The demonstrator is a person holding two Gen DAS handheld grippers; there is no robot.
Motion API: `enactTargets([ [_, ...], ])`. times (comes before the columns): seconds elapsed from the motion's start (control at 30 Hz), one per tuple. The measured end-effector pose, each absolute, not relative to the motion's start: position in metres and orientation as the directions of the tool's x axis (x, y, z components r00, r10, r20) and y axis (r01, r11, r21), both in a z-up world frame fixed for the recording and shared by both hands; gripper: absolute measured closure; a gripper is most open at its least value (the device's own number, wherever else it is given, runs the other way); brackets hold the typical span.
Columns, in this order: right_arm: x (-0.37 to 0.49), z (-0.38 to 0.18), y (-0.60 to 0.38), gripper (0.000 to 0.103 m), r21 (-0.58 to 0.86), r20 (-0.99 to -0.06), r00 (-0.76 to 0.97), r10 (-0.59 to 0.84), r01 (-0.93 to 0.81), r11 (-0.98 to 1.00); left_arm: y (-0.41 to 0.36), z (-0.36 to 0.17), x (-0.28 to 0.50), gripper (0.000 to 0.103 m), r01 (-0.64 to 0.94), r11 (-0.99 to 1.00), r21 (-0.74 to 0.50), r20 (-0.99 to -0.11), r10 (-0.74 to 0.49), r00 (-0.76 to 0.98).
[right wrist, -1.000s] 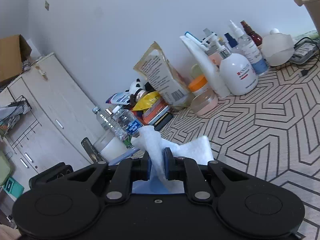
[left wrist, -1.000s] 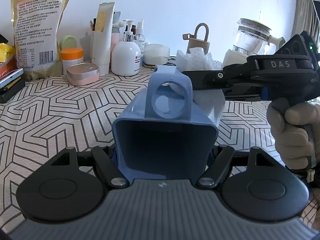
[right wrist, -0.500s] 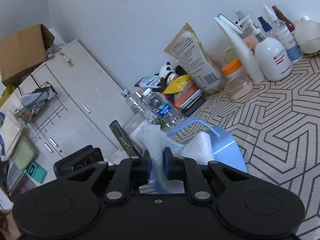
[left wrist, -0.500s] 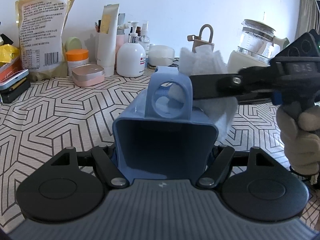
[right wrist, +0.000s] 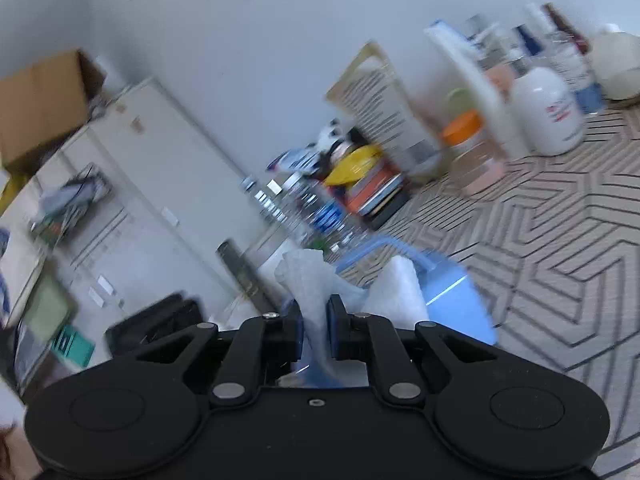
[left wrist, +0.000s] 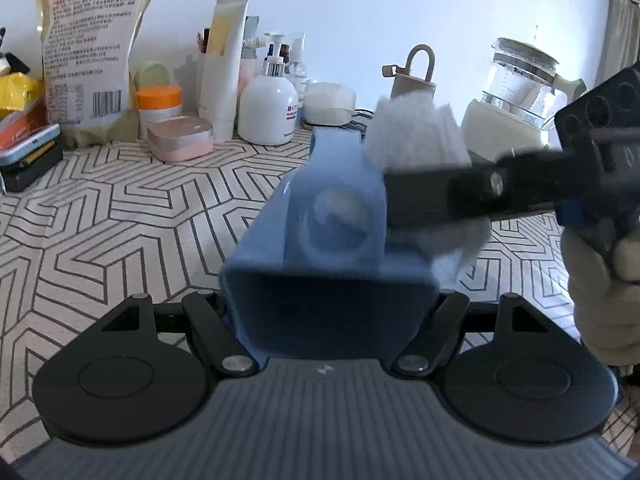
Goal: Clean container
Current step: 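Wipe the container's wall beside the handle with the right tool, then continue rubbing the wipe over the container's side wall with the right tool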
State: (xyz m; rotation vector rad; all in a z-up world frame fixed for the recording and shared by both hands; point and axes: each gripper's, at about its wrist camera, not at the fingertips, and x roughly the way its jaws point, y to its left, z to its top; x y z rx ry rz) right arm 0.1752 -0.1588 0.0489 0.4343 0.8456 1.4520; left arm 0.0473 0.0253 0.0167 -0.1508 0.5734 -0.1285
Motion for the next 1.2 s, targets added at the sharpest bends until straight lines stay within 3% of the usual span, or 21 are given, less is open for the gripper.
enactTargets([
  [0.27, 0.171, 0.051, -0.161, 0.089, 0.704, -0.26, -0.105, 0.96, -0.701, 0.114, 0.023, 0.019, 0.043, 0.03, 0.063, 0.987, -0.145, -0.507, -0.129, 0.852],
  [0.6, 0.195, 0.042, -0.184, 0.089, 0.738, -0.285, 0.057, 0.957, -0.623, 0.257, 0.026, 0.02, 0.04, 0.03, 0.057, 0.986, -0.155, -0.488, -0.126, 0.864],
  [1.03, 0.185, 0.047, -0.176, 0.089, 0.702, -0.3, 0.025, 0.954, -0.671, 0.238, 0.036, 0.02, 0.035, 0.03, 0.021, 0.98, -0.199, -0.464, -0.114, 0.879],
  [1.2, 0.186, 0.039, -0.169, 0.089, 0.635, -0.413, 0.069, 0.908, -0.693, 0.342, 0.048, 0.015, 0.044, 0.03, -0.003, 0.961, -0.275, -0.496, -0.139, 0.857],
])
